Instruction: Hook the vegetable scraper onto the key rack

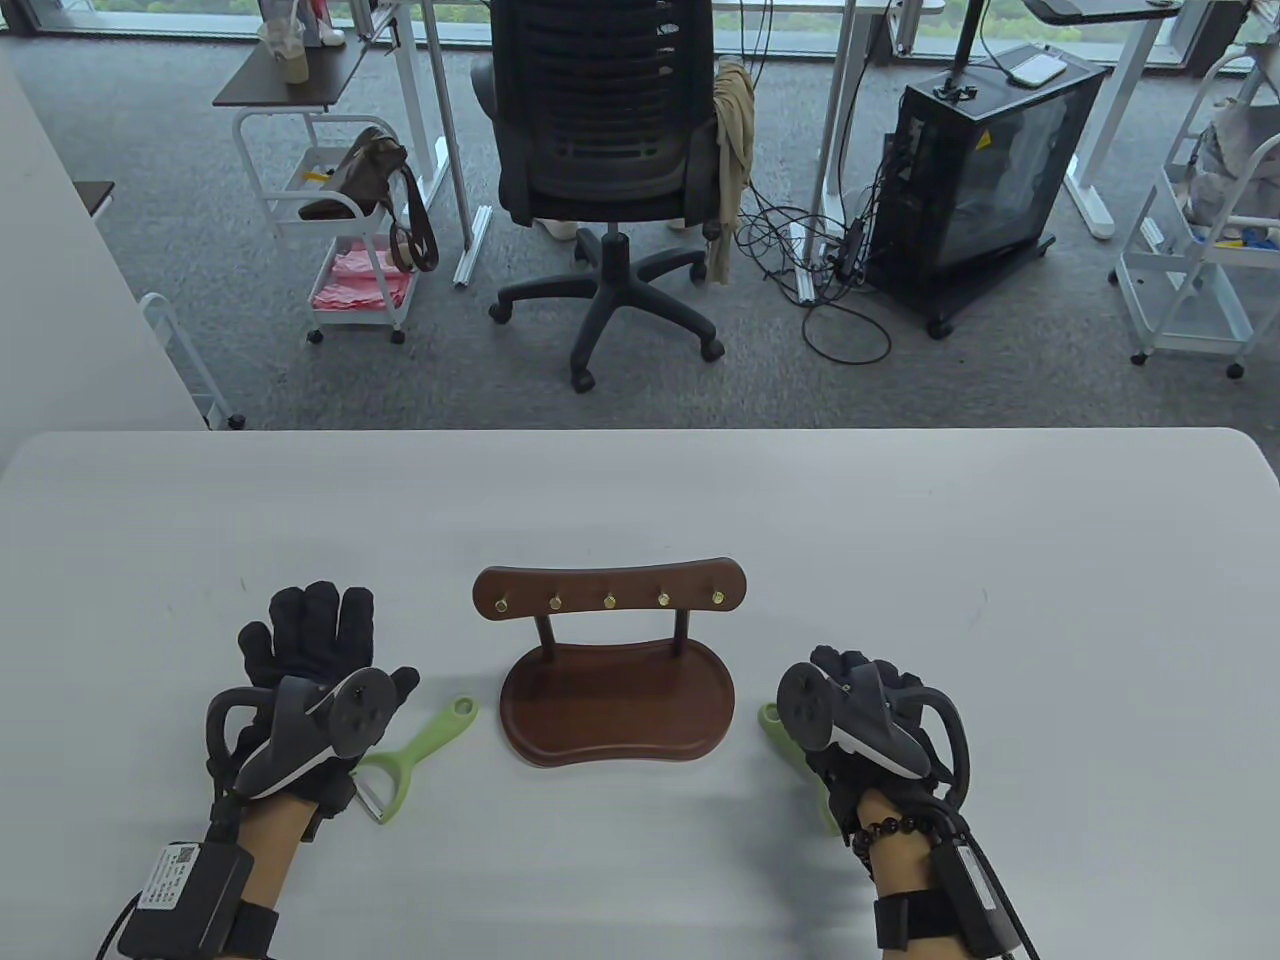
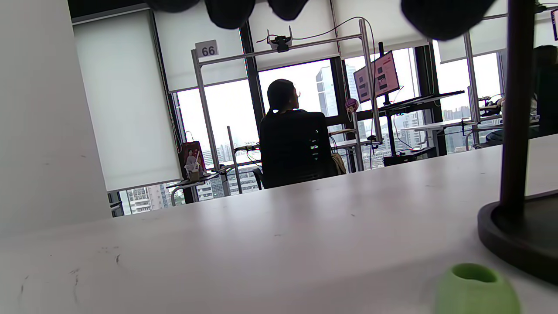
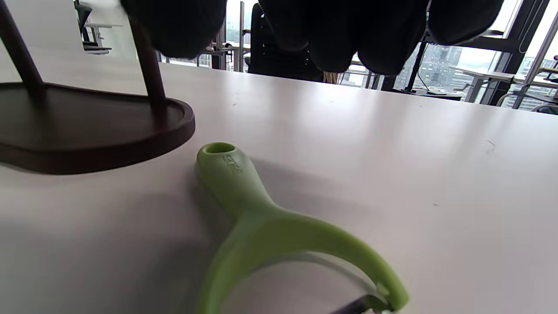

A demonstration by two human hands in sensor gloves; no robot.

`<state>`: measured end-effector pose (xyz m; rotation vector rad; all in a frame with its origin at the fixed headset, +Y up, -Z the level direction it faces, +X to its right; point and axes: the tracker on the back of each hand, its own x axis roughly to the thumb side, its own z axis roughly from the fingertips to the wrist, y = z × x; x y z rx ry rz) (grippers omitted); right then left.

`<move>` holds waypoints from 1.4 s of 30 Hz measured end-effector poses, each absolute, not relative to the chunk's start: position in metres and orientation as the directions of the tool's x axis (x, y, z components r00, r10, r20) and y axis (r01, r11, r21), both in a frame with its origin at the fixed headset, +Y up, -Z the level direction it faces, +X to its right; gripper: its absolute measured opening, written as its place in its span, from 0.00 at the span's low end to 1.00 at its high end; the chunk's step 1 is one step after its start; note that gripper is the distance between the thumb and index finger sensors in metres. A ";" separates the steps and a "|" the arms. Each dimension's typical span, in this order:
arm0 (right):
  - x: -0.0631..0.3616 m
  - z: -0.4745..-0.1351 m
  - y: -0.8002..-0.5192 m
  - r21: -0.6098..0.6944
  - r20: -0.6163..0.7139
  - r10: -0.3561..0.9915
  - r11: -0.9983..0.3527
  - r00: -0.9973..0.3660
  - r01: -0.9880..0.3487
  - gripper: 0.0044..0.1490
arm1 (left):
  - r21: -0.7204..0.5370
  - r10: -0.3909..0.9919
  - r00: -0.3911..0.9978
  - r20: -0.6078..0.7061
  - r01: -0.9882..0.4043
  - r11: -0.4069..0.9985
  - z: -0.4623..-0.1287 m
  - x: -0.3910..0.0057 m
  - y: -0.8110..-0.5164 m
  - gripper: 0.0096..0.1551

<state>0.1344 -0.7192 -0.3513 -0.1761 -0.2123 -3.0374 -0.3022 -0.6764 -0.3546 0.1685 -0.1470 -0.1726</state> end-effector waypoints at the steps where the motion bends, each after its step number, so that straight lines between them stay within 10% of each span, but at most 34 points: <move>1: 0.131 -0.352 -0.723 0.146 0.134 -0.106 -0.981 -0.985 0.125 0.46 | 0.179 -0.184 0.974 0.130 0.159 0.971 -0.355 -0.302 -0.676 0.53; 42: 0.106 -0.359 -0.768 0.254 0.198 -0.343 -0.887 -0.918 0.386 0.41 | 0.171 -0.169 0.977 0.128 0.146 0.974 -0.355 -0.304 -0.676 0.53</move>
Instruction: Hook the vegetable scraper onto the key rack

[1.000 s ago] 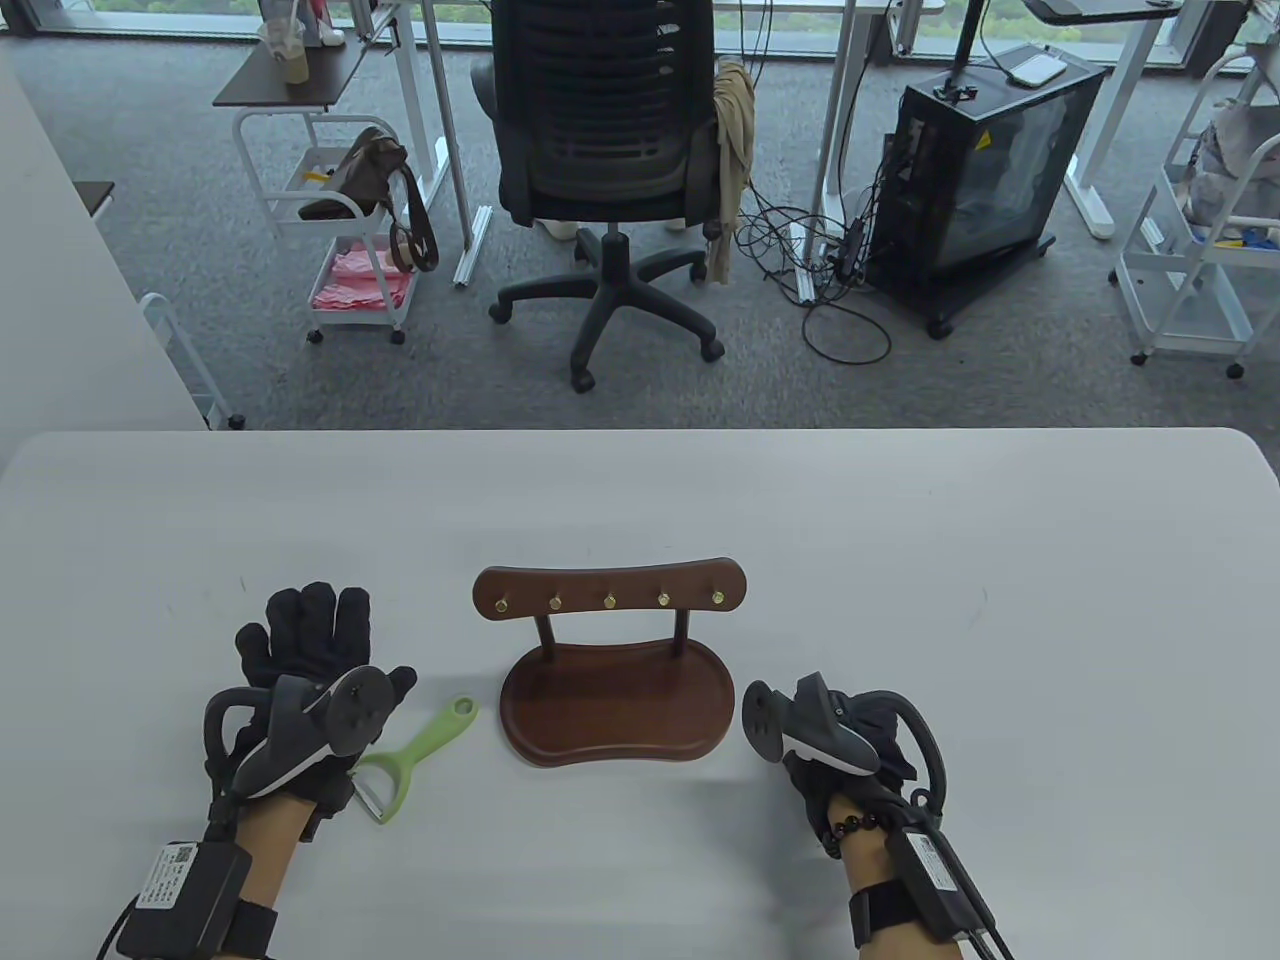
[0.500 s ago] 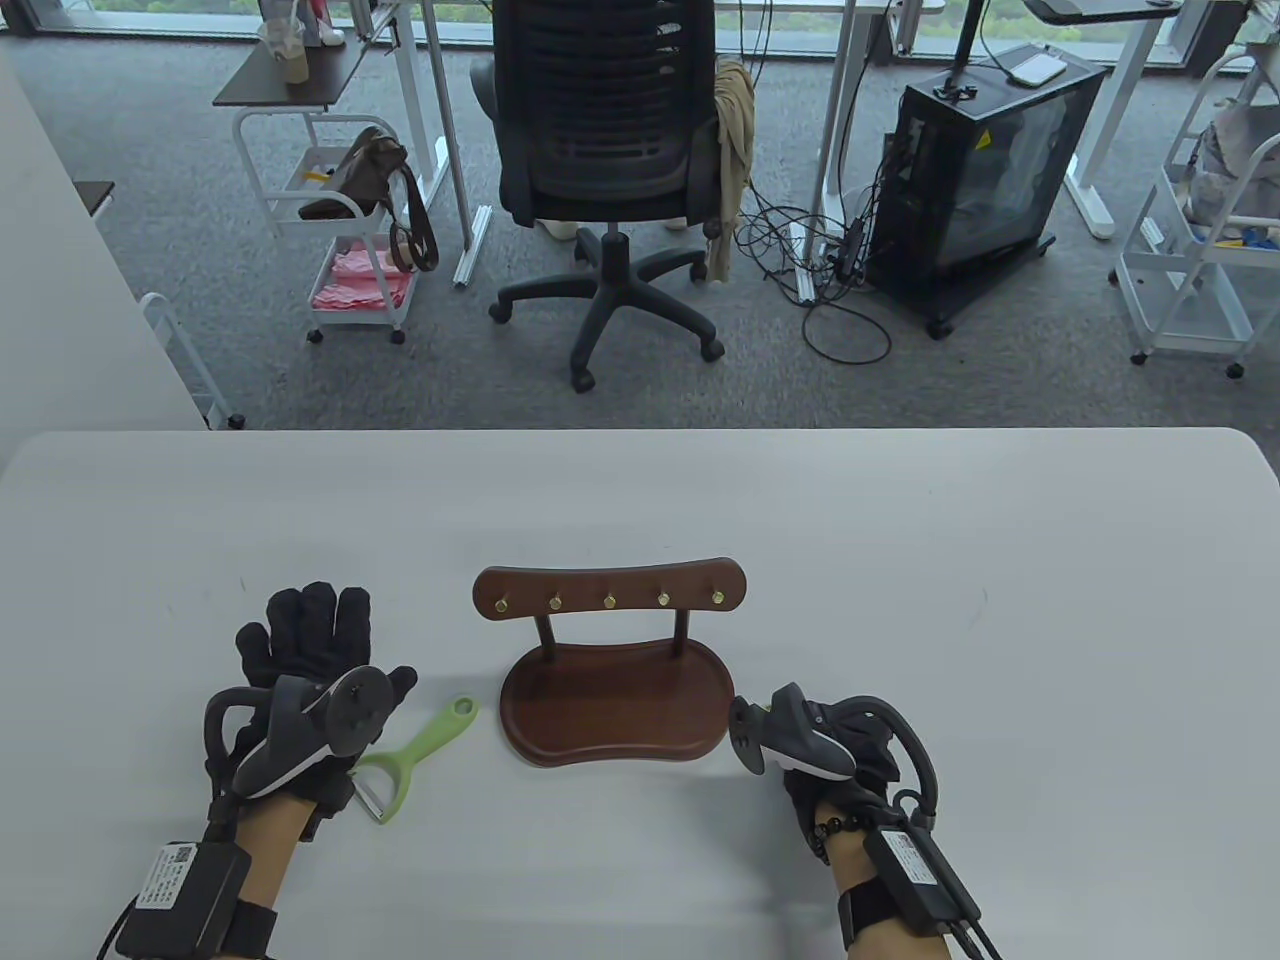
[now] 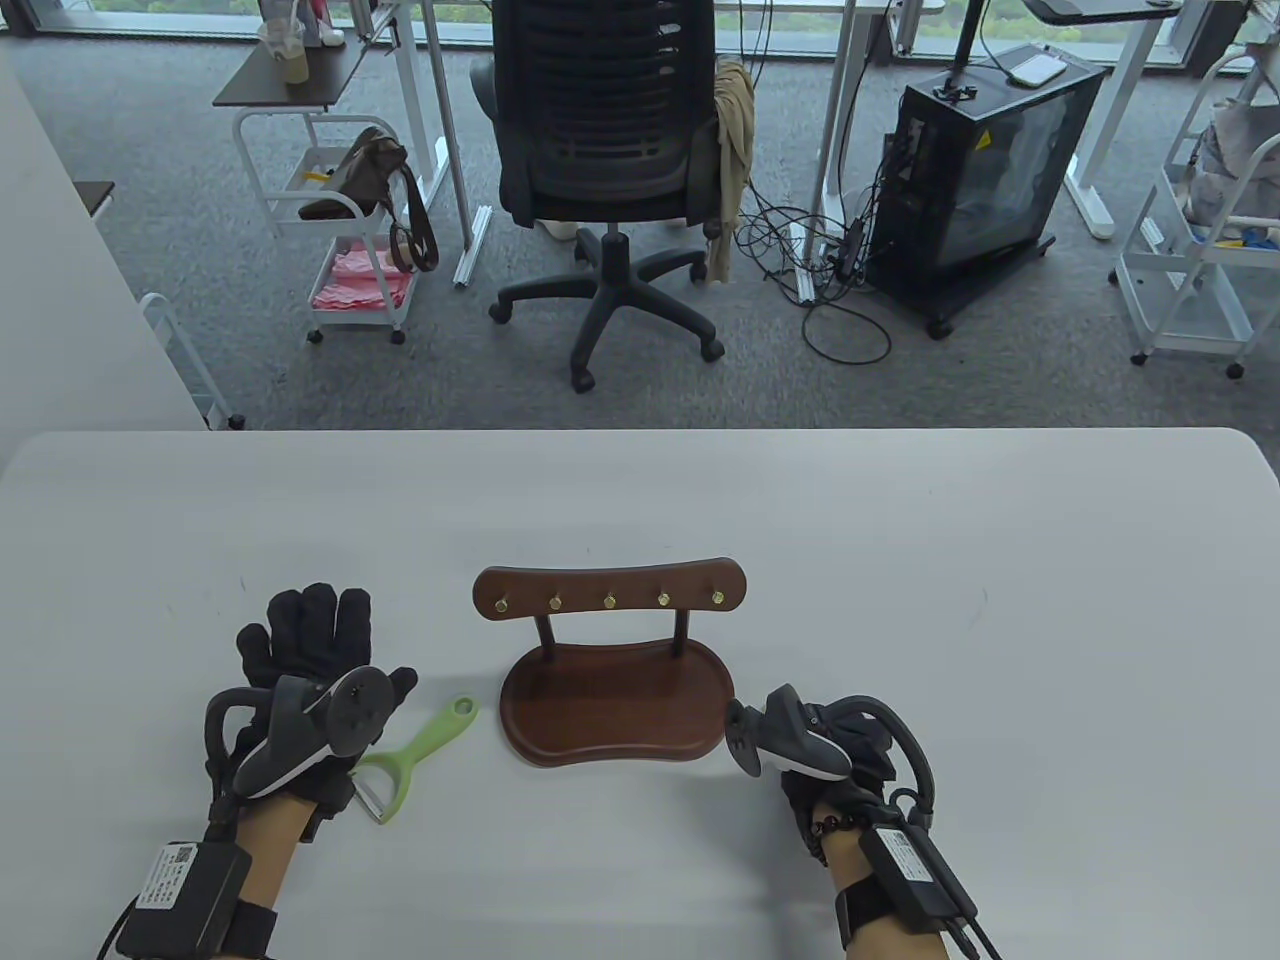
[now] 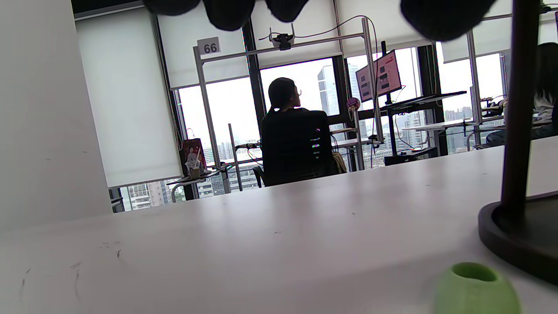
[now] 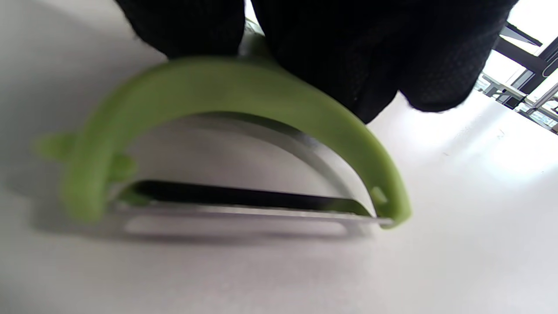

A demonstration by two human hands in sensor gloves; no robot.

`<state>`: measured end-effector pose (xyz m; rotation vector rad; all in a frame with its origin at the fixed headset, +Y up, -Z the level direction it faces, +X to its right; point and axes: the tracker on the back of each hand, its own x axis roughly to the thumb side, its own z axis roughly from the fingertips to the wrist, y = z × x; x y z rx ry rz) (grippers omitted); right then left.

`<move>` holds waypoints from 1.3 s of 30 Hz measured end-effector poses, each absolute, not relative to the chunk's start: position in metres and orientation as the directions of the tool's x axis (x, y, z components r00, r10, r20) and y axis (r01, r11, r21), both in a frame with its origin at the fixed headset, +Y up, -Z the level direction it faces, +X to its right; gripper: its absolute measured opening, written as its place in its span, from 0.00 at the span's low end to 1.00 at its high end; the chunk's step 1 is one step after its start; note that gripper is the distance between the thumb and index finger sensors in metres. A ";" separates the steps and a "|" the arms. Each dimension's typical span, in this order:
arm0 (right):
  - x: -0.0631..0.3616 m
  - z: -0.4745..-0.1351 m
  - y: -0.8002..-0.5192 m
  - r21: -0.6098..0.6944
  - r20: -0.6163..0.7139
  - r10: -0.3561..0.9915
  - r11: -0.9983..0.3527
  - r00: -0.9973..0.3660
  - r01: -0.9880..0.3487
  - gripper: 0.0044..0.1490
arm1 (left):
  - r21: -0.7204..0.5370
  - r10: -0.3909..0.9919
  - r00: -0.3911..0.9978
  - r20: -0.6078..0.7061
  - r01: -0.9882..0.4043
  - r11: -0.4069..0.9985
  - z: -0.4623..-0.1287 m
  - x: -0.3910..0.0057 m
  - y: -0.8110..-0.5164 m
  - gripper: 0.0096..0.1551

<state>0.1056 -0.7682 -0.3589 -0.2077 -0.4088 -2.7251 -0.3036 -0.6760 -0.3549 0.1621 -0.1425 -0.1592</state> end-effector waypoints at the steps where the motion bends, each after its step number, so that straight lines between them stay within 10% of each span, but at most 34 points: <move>1: 0.106 -0.359 -0.767 0.250 0.192 -0.340 -0.890 -0.921 0.381 0.41 | 0.172 -0.168 0.977 0.128 0.145 0.974 -0.355 -0.304 -0.676 0.53; 39: 0.087 -0.317 -0.640 -0.497 0.198 -0.111 -0.868 -0.974 -0.003 0.44 | 0.179 -0.172 0.978 0.118 0.149 0.972 -0.355 -0.302 -0.675 0.52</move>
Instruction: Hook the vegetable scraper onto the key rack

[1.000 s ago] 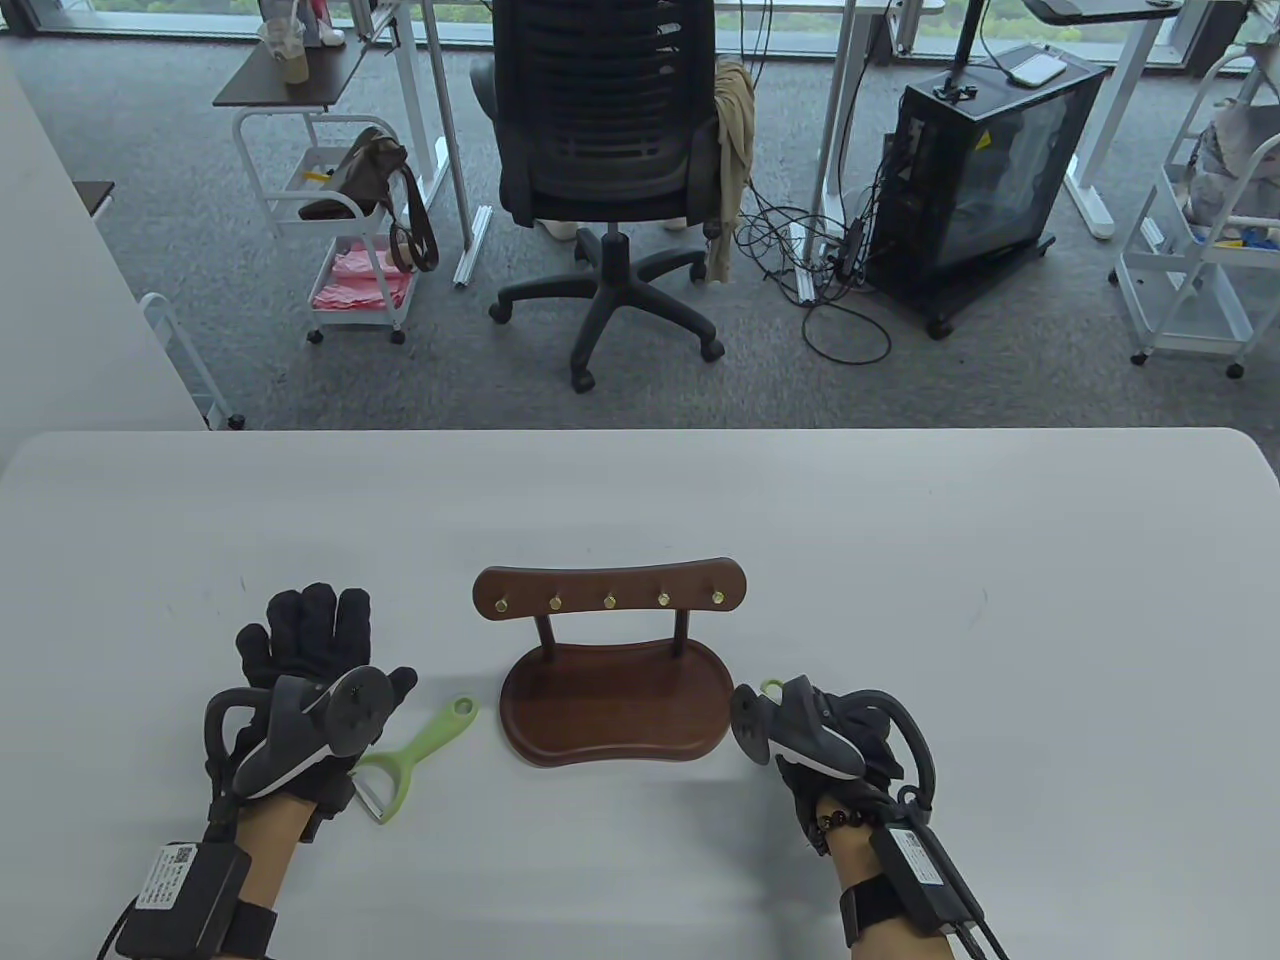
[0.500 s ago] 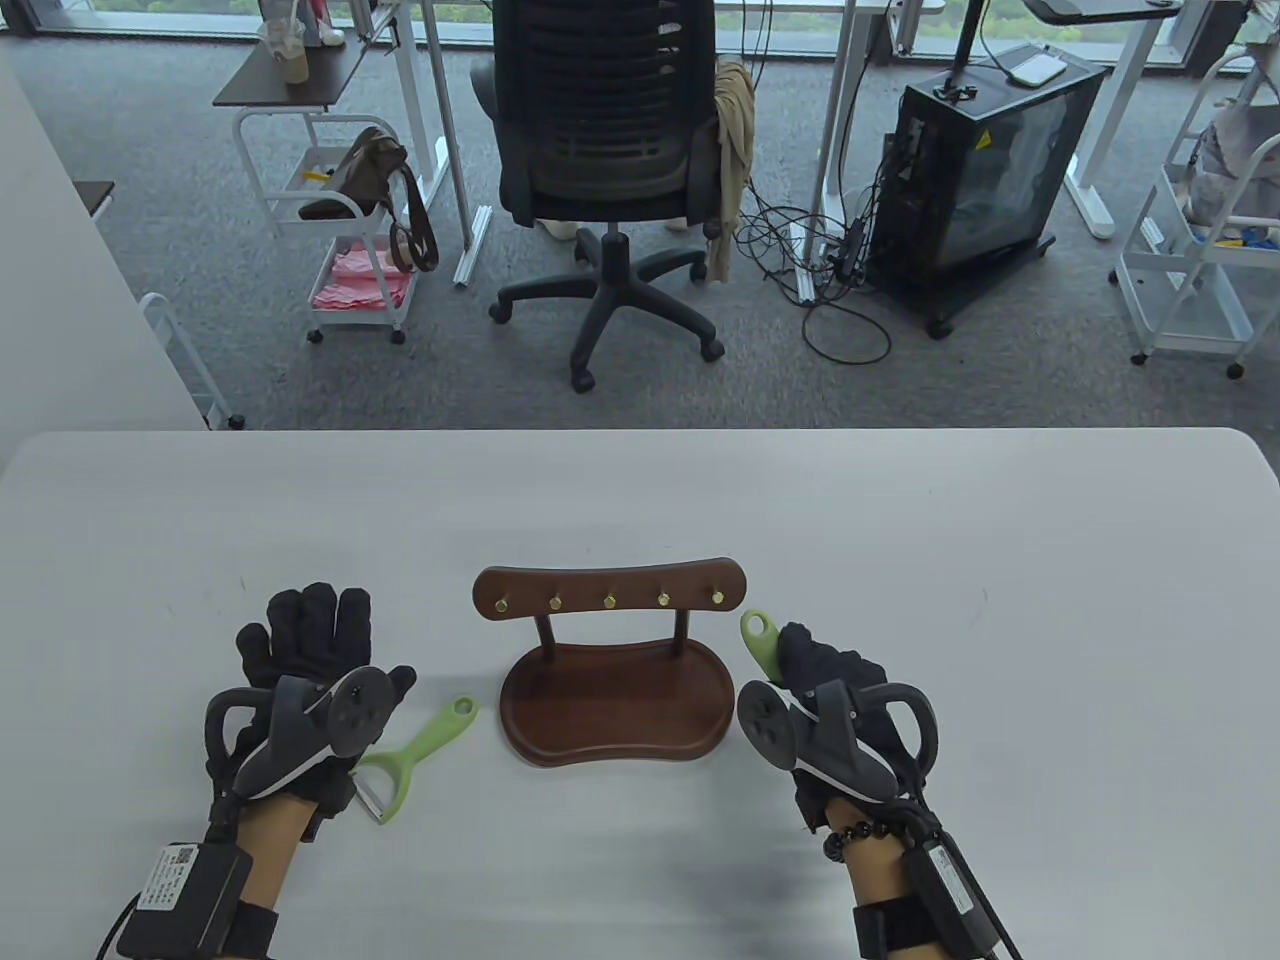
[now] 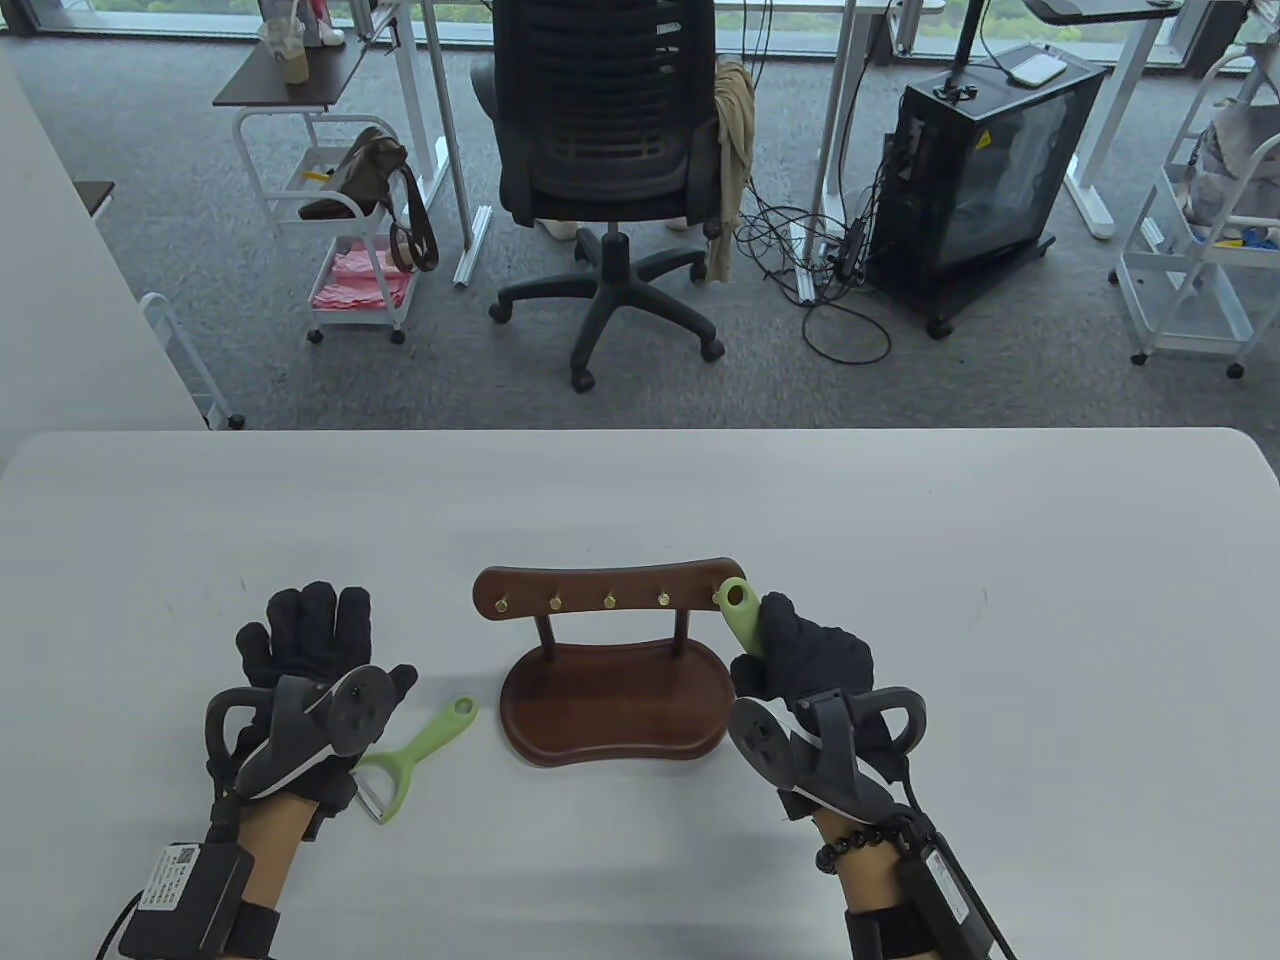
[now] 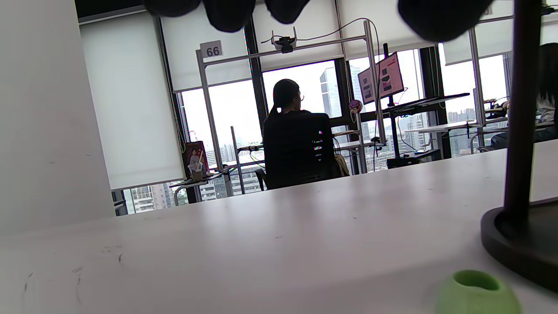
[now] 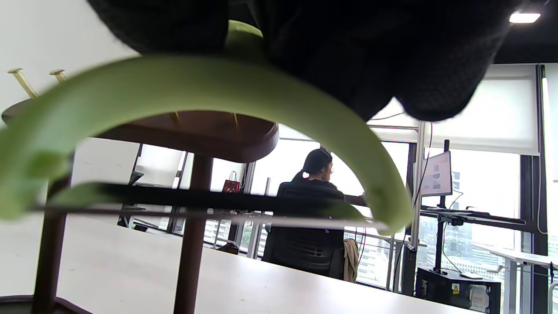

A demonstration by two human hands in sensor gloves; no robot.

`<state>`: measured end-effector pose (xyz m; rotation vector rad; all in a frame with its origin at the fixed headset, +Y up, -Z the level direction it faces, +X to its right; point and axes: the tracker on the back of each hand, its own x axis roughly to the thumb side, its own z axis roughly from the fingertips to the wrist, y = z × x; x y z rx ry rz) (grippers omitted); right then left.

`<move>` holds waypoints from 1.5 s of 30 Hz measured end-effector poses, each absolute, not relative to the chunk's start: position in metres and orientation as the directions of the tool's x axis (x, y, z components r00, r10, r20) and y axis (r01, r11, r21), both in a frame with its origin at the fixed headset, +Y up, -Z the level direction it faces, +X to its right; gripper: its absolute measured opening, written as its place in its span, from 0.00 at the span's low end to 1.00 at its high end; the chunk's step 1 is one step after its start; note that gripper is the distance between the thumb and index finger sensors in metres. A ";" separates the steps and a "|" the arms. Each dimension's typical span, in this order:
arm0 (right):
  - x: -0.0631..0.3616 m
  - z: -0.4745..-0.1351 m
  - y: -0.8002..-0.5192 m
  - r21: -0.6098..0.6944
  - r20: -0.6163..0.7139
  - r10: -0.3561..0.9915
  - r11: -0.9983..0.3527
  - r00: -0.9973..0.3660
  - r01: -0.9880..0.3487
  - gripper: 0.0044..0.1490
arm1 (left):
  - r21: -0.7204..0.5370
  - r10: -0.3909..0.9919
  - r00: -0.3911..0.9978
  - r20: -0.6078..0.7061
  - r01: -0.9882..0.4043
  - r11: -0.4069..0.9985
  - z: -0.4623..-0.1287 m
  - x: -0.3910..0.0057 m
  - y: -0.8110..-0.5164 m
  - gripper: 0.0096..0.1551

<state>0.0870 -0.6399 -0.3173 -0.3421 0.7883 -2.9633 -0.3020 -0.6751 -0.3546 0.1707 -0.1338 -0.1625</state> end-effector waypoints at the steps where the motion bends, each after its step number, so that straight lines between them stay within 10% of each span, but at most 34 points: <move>1: 0.086 -0.318 -0.640 -0.497 0.199 -0.113 -0.868 -0.973 0.000 0.44 | 0.179 -0.172 0.978 0.118 0.150 0.972 -0.355 -0.302 -0.675 0.52; 45: 0.084 -0.339 -0.660 -0.401 0.145 -0.142 -0.913 -0.979 0.073 0.43 | 0.152 -0.184 0.976 0.121 0.164 0.975 -0.355 -0.297 -0.676 0.52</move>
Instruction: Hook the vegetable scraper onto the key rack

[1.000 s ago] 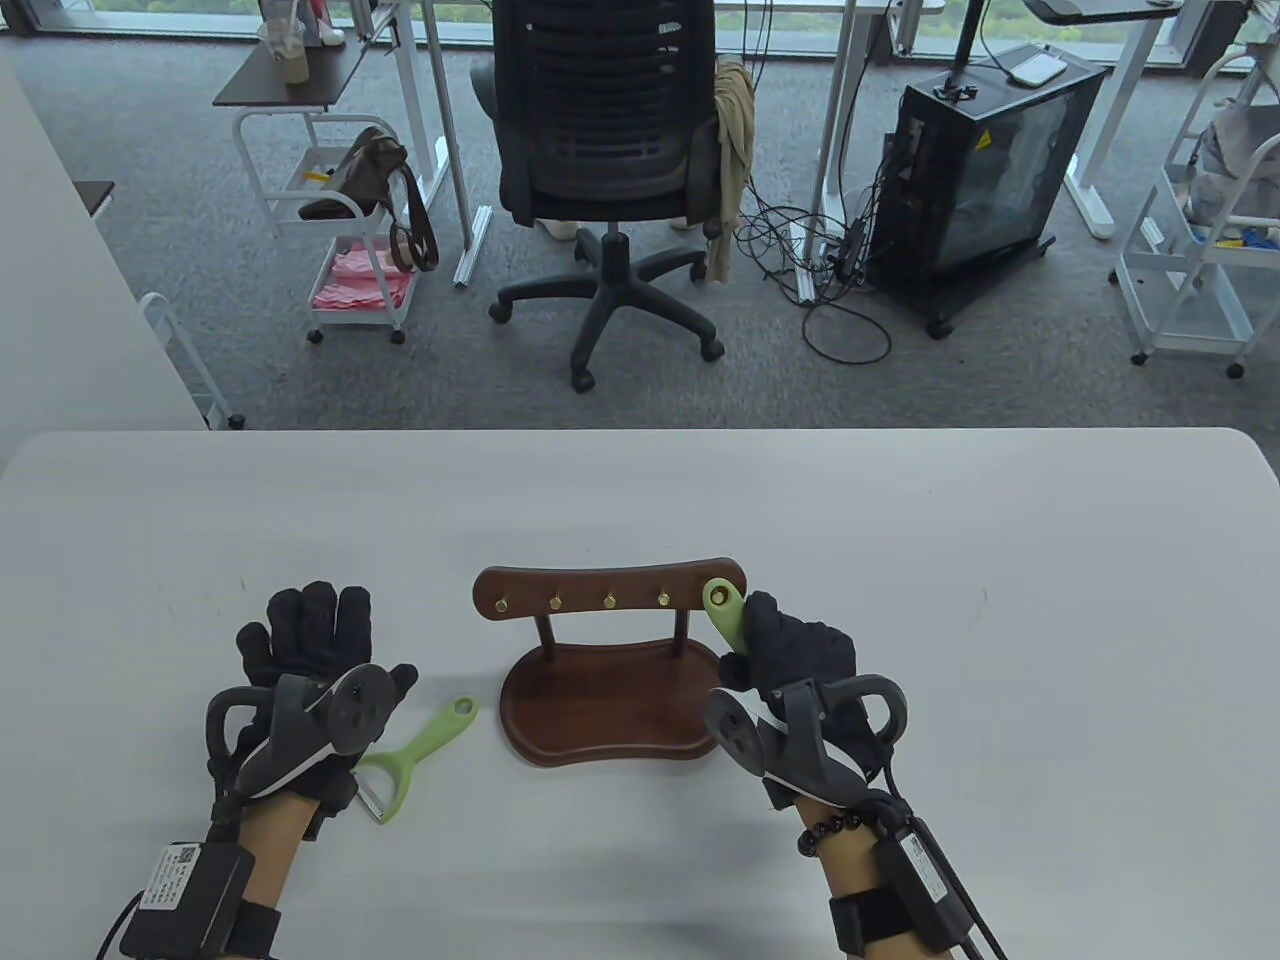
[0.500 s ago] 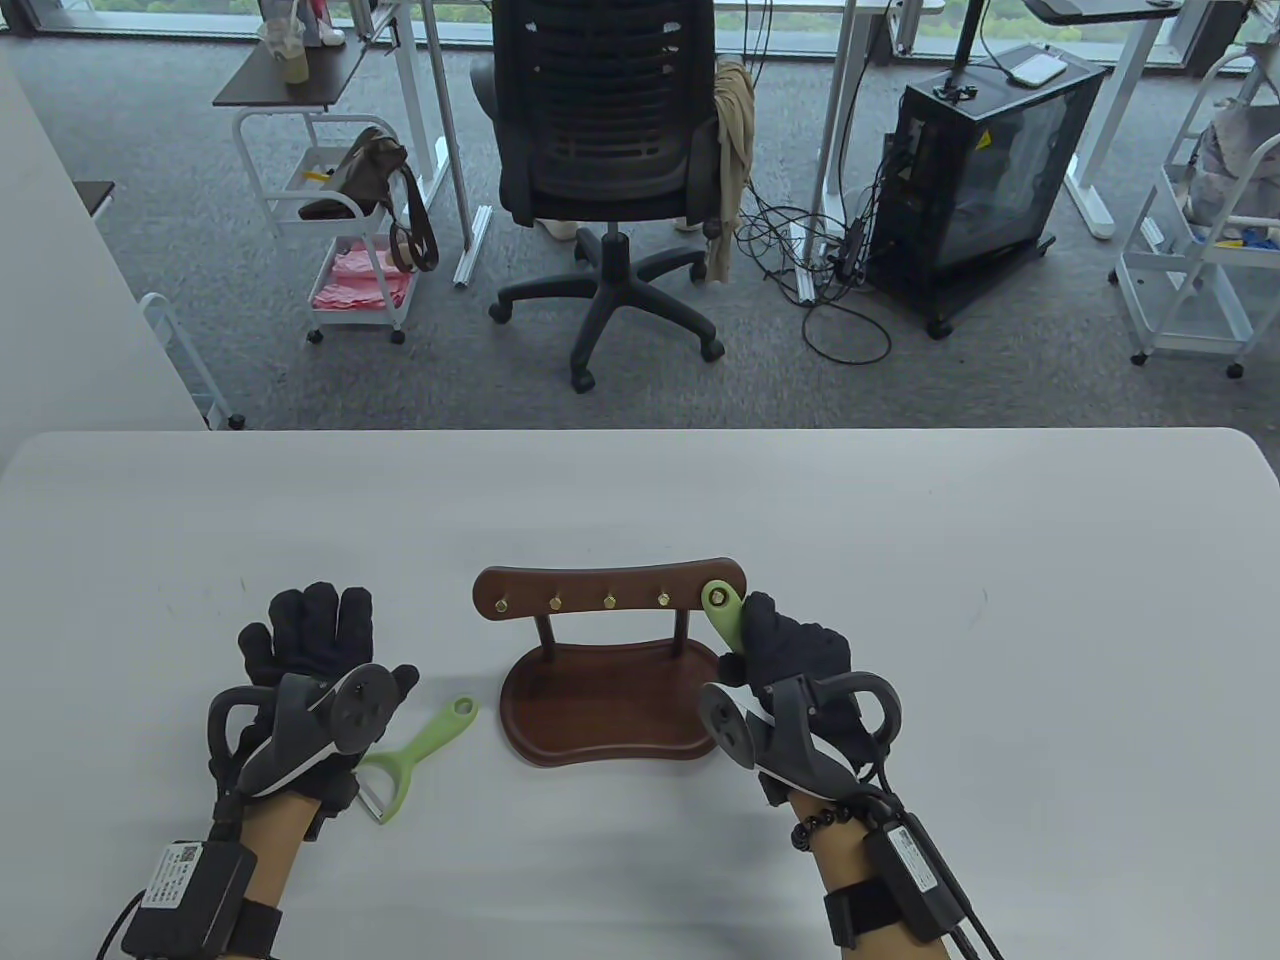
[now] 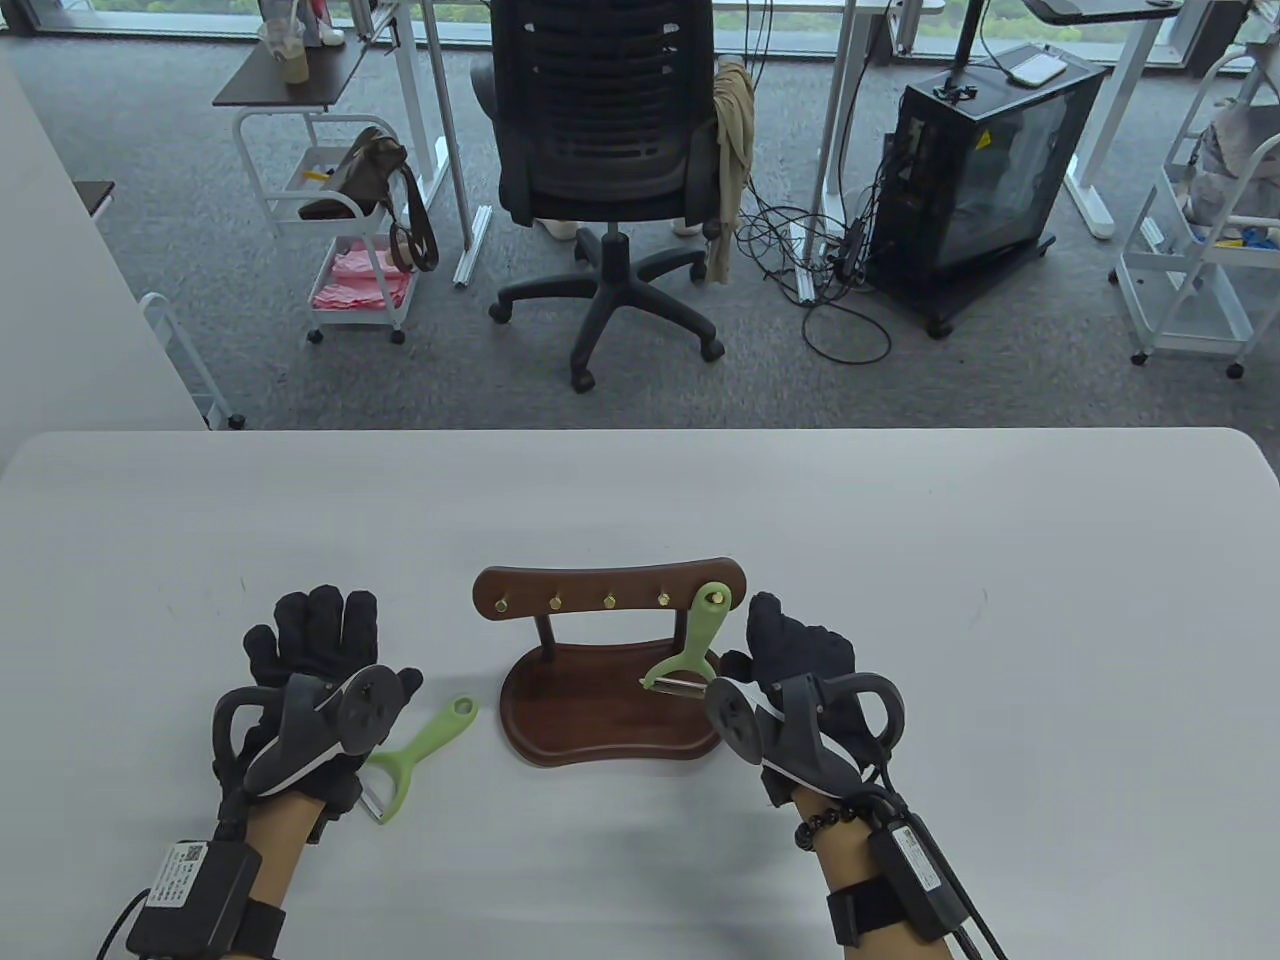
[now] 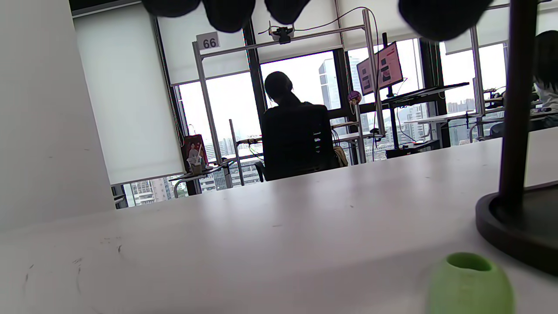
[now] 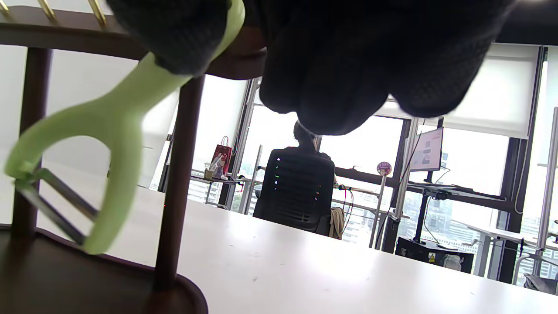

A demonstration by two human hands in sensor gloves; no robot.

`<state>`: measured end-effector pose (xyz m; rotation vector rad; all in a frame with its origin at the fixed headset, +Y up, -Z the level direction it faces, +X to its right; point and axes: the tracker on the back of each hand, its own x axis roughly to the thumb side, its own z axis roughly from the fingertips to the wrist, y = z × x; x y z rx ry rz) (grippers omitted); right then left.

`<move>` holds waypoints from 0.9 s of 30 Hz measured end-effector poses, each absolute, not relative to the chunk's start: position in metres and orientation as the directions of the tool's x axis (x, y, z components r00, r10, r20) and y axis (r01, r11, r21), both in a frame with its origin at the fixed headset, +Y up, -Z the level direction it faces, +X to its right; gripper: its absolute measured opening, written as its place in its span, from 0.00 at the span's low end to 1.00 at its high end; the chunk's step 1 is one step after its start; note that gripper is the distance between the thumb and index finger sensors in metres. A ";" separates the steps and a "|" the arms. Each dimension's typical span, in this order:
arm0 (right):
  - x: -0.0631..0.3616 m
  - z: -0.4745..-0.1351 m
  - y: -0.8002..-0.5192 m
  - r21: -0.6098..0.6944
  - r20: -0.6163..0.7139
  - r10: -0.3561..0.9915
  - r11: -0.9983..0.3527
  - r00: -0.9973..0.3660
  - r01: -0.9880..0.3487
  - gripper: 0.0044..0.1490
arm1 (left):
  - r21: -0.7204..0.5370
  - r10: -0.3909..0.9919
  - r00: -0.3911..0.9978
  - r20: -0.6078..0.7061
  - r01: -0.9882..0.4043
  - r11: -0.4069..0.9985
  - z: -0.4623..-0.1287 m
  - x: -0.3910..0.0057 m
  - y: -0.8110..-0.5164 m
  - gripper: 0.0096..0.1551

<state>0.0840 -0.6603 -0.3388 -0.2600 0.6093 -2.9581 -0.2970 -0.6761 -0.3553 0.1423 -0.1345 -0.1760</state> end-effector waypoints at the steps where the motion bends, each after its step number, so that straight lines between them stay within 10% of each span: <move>1: 0.087 -0.339 -0.660 -0.391 0.142 -0.127 -0.918 -0.982 0.063 0.43 | 0.152 -0.181 0.976 0.121 0.162 0.975 -0.355 -0.297 -0.676 0.52; 27: 0.140 -0.345 -0.684 -0.019 0.110 -0.051 -0.999 -0.993 0.049 0.53 | -0.019 -0.200 0.964 0.174 0.207 0.978 -0.359 -0.281 -0.699 0.50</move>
